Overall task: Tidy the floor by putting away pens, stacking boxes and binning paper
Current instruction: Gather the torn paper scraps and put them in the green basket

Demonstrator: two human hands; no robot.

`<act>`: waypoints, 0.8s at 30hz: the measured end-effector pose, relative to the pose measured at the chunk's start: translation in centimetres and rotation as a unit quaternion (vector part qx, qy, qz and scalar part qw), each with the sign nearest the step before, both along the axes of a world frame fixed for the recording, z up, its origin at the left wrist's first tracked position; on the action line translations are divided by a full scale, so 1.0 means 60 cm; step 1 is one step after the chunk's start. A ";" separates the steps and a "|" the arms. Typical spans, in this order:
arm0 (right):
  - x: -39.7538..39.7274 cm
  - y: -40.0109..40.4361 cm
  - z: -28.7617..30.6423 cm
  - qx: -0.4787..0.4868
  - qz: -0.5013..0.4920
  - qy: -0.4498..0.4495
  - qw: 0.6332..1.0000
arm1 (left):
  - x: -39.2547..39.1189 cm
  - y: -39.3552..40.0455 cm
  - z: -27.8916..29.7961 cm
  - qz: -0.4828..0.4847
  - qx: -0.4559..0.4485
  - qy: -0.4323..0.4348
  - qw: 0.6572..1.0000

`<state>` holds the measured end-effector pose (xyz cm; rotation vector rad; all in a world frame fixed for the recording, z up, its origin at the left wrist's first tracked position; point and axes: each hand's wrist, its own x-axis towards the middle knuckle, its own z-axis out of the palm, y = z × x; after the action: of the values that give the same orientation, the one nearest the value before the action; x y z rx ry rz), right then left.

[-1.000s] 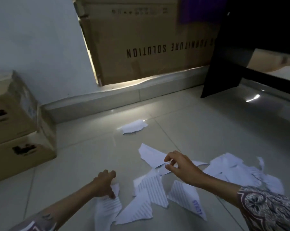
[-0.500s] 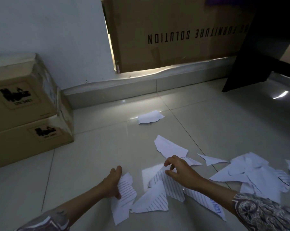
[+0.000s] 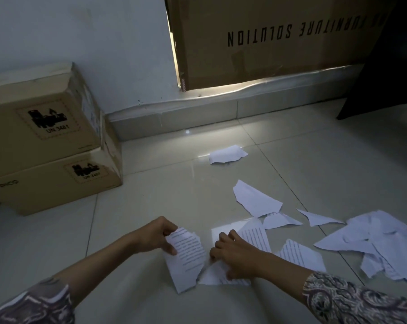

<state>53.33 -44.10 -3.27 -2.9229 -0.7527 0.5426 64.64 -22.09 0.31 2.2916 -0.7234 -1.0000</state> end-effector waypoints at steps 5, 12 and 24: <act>-0.006 0.007 0.007 -0.031 -0.004 0.039 0.999 | -0.009 -0.031 -0.009 -0.055 0.042 -0.047 0.997; -0.009 -0.055 0.038 0.008 -0.052 0.062 0.997 | -0.020 -0.075 -0.053 -0.139 0.105 -0.147 0.974; 0.039 -0.081 0.034 -0.021 -0.043 0.032 0.998 | -0.012 -0.092 -0.087 -0.161 0.127 -0.200 0.958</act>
<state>55.68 -48.97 -1.26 -2.9432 -0.6118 0.6489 63.89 -27.59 -4.88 2.7003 -1.2281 -0.8058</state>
